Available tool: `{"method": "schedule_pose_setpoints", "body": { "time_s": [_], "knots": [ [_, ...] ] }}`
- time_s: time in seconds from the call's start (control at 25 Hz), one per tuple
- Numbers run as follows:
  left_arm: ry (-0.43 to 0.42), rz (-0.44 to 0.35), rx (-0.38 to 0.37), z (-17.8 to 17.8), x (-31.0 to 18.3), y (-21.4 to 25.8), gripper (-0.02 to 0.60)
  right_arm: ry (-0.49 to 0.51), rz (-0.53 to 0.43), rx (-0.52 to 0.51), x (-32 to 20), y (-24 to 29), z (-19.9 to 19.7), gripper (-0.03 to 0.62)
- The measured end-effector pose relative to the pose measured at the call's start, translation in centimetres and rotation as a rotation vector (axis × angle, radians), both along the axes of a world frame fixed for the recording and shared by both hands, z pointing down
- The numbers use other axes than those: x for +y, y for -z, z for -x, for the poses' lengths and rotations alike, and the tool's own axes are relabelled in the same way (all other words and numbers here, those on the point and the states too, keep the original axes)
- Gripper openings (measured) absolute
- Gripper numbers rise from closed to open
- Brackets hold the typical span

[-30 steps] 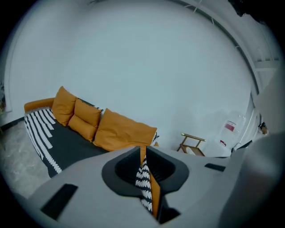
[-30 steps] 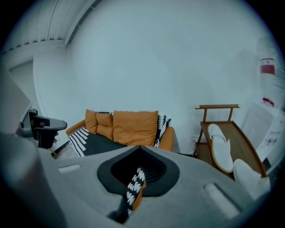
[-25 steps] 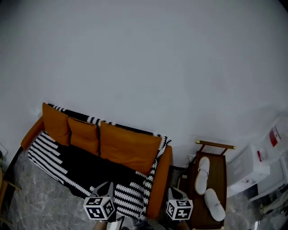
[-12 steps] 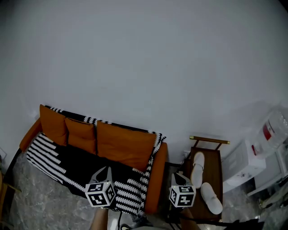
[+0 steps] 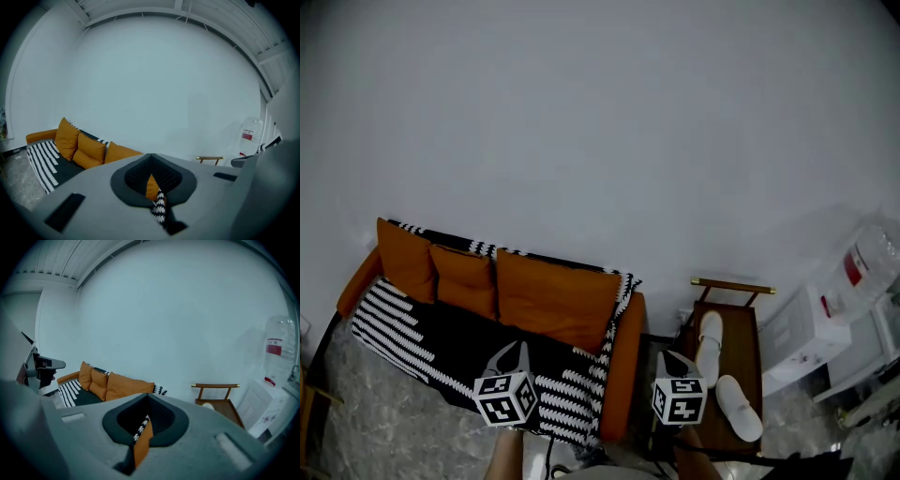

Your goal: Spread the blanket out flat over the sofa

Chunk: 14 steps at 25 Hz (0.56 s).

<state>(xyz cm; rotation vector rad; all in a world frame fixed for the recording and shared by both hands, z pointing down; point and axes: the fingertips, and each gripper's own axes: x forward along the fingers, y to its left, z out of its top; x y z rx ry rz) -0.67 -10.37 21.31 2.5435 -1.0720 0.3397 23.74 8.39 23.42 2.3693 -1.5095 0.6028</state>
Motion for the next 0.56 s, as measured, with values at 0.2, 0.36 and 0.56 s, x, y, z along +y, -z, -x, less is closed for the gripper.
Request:
{"method": "schedule_pose_setpoints", "body": {
  "time_s": [0.2,0.36,0.56],
  "knots": [
    [-0.005,0.004,0.0,-0.3,0.3,-0.2,0.004,-0.003,-0.001,0.004,0.1,0.2,-0.2,0.005],
    [-0.004,0.011,-0.005,0.1,0.5,-0.6,0.005,0.004,0.0,0.004,0.2,0.2,0.1,0.005],
    [0.005,0.018,-0.014,0.8,0.1,-0.9,0.005,0.01,-0.002,0.0,-0.3,0.3,0.4,0.005]
  ]
}}
